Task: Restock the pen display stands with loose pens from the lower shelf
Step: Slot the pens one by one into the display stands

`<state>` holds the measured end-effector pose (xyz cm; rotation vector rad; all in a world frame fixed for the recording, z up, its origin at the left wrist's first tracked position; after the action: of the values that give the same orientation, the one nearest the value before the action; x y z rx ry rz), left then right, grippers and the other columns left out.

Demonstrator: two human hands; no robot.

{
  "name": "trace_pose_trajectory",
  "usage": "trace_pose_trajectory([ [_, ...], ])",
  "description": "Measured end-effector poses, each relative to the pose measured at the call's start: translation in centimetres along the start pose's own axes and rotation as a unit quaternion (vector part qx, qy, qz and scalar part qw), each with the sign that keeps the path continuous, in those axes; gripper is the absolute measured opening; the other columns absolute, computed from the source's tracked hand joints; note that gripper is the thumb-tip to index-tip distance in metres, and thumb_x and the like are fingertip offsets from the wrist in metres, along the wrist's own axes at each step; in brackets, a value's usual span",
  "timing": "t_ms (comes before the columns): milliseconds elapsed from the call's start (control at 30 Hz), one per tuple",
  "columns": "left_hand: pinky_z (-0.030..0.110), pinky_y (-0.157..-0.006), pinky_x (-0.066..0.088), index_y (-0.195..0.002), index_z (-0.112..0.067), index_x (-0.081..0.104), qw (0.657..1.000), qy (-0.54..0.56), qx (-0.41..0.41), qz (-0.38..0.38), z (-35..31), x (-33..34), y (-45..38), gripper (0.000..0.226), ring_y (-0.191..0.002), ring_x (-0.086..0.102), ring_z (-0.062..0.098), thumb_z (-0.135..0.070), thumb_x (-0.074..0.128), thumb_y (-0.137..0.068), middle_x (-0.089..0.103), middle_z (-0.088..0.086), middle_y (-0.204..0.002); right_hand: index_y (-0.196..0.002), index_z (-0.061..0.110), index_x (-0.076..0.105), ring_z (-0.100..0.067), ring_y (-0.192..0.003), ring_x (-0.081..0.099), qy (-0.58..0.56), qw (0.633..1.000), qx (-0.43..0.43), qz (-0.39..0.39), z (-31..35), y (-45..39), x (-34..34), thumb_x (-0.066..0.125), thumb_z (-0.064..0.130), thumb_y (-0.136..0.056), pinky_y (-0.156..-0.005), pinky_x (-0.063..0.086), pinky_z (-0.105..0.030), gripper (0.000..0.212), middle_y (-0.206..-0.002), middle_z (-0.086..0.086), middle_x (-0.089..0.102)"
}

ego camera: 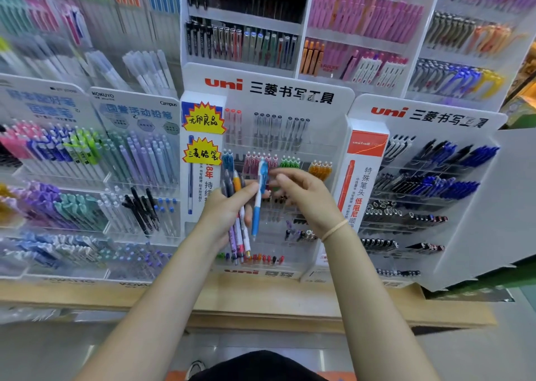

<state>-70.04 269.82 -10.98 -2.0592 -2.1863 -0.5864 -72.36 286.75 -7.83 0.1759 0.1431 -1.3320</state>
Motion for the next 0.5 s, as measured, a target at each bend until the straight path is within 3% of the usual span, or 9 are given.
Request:
trace_pose_trajectory([
  [67, 0.026, -0.056, 0.053, -0.105, -0.004, 0.071, 0.998, -0.044, 0.019, 0.039, -0.1, -0.1, 0.2, 0.017, -0.041, 0.054, 0.012, -0.016, 0.06, -0.099, 0.068, 0.03, -0.083, -0.118, 0.019, 0.068, -0.008, -0.08, 0.063, -0.041, 0.999, -0.01, 0.007, 0.6, -0.5, 0.3, 0.057, 0.02, -0.1, -0.067, 0.05, -0.026, 0.022, -0.091, 0.009, 0.072],
  [167, 0.03, -0.072, 0.052, -0.112, -0.001, 0.069, 0.996, -0.073, 0.028, 0.048, 0.0, -0.3, 0.2, 0.022, -0.043, 0.058, 0.01, -0.015, 0.057, -0.101, 0.064, 0.034, -0.074, -0.115, 0.008, 0.07, -0.008, -0.072, 0.059, -0.052, 0.998, -0.013, 0.012, 1.1, -1.3, 0.8, 0.061, 0.015, -0.097, -0.061, 0.045, -0.022, 0.021, -0.08, 0.008, 0.068],
  [233, 0.033, -0.081, 0.052, -0.109, -0.006, 0.071, 0.997, -0.072, 0.03, 0.021, -0.1, -0.8, -0.1, 0.018, -0.044, 0.056, 0.013, -0.016, 0.059, -0.1, 0.059, 0.022, -0.056, -0.108, 0.005, 0.07, -0.009, -0.071, 0.06, -0.056, 0.998, -0.021, 0.008, 1.4, -1.7, 0.9, 0.064, 0.012, -0.095, -0.063, 0.047, -0.025, 0.017, -0.082, 0.002, 0.068],
  [300, 0.032, -0.07, 0.051, -0.105, -0.012, 0.072, 0.998, -0.061, 0.025, -0.016, -0.2, -1.4, -0.5, 0.012, -0.042, 0.049, 0.016, -0.018, 0.063, -0.098, 0.055, 0.003, -0.046, -0.102, 0.006, 0.069, -0.01, -0.072, 0.064, -0.069, 0.997, -0.036, -0.011, 2.1, -2.2, 0.9, 0.065, 0.007, -0.093, -0.068, 0.053, -0.028, 0.01, -0.086, -0.003, 0.069],
  [367, 0.029, -0.057, 0.046, -0.102, -0.015, 0.071, 0.998, -0.048, 0.02, -0.044, -0.5, -2.0, -0.8, 0.009, -0.043, 0.045, 0.016, -0.02, 0.067, -0.096, 0.06, -0.006, -0.051, -0.101, 0.01, 0.069, -0.013, -0.078, 0.067, -0.07, 0.994, -0.064, -0.045, 3.1, -2.7, 0.9, 0.065, 0.006, -0.093, -0.076, 0.056, -0.029, 0.01, -0.091, -0.006, 0.071],
  [500, 0.027, -0.053, 0.046, -0.096, -0.016, 0.069, 0.998, -0.028, 0.019, -0.059, -1.4, -2.5, -0.8, 0.006, -0.043, 0.046, 0.014, -0.022, 0.071, -0.093, 0.069, -0.003, -0.073, -0.102, 0.009, 0.069, -0.008, -0.078, 0.068, -0.059, 0.985, -0.129, -0.095, 5.4, -3.6, 1.2, 0.064, 0.005, -0.094, -0.077, 0.055, -0.023, 0.01, -0.09, -0.004, 0.072],
])
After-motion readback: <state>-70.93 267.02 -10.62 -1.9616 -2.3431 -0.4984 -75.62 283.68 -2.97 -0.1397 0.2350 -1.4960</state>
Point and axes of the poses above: each hand's wrist, its own y-axis away from the middle knuckle, its own x-axis out of the palm, z = x × y, the point moved 2 cm from there along -y, towards the middle knuckle
